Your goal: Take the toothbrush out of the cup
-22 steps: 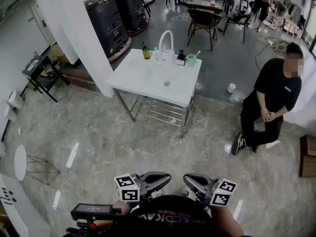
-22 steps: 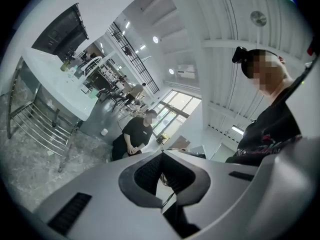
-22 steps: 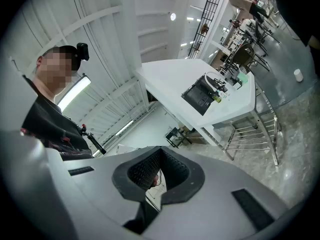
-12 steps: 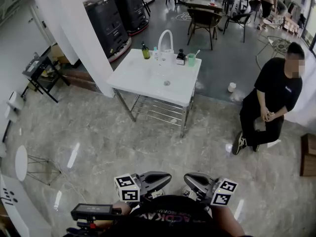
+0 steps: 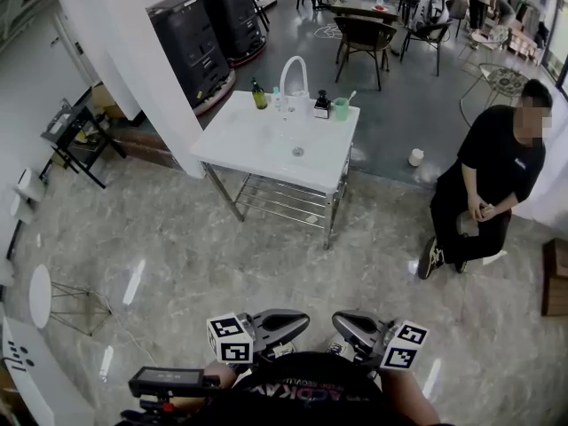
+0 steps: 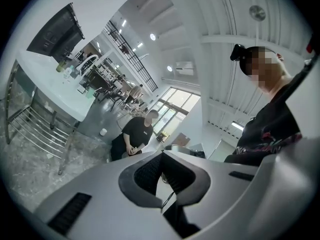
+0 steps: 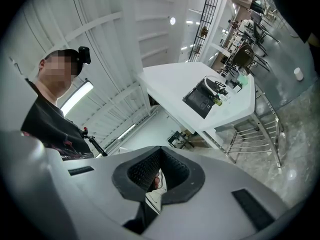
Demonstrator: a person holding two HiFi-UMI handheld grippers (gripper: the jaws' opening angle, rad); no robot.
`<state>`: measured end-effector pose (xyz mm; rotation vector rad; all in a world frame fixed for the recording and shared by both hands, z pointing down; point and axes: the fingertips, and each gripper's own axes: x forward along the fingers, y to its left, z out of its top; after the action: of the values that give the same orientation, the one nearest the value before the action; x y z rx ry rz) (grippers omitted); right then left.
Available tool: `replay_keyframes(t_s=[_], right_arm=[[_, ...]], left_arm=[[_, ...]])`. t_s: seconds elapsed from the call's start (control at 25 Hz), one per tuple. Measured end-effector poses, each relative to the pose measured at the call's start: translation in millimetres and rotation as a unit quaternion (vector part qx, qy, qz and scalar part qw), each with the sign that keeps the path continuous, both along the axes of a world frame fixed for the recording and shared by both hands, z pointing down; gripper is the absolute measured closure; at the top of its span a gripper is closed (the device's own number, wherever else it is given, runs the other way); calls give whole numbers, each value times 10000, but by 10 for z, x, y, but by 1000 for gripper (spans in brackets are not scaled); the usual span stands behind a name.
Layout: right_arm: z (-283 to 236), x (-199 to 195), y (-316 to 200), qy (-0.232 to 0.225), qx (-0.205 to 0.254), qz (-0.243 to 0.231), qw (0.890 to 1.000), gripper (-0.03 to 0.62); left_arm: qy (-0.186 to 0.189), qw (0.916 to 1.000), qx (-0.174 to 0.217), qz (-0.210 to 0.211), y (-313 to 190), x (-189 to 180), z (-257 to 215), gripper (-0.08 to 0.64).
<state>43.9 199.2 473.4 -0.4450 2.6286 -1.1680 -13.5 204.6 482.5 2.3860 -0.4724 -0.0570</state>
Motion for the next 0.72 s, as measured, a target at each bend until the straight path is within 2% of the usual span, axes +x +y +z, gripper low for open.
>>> replay_keyframes(t_s=[0.24, 0.52, 0.72], right_arm=[[13, 175, -68, -57, 7, 33, 10000, 583], [-29, 450, -155, -52, 21, 66, 10000, 583], [47, 734, -235, -103, 42, 66, 9999, 583]], left_arm=[[15, 9999, 117, 126, -31, 210, -39, 552], [0, 9998, 37, -201, -203, 328, -60, 552], [-11, 9997, 52, -245, -274, 612, 11, 552]])
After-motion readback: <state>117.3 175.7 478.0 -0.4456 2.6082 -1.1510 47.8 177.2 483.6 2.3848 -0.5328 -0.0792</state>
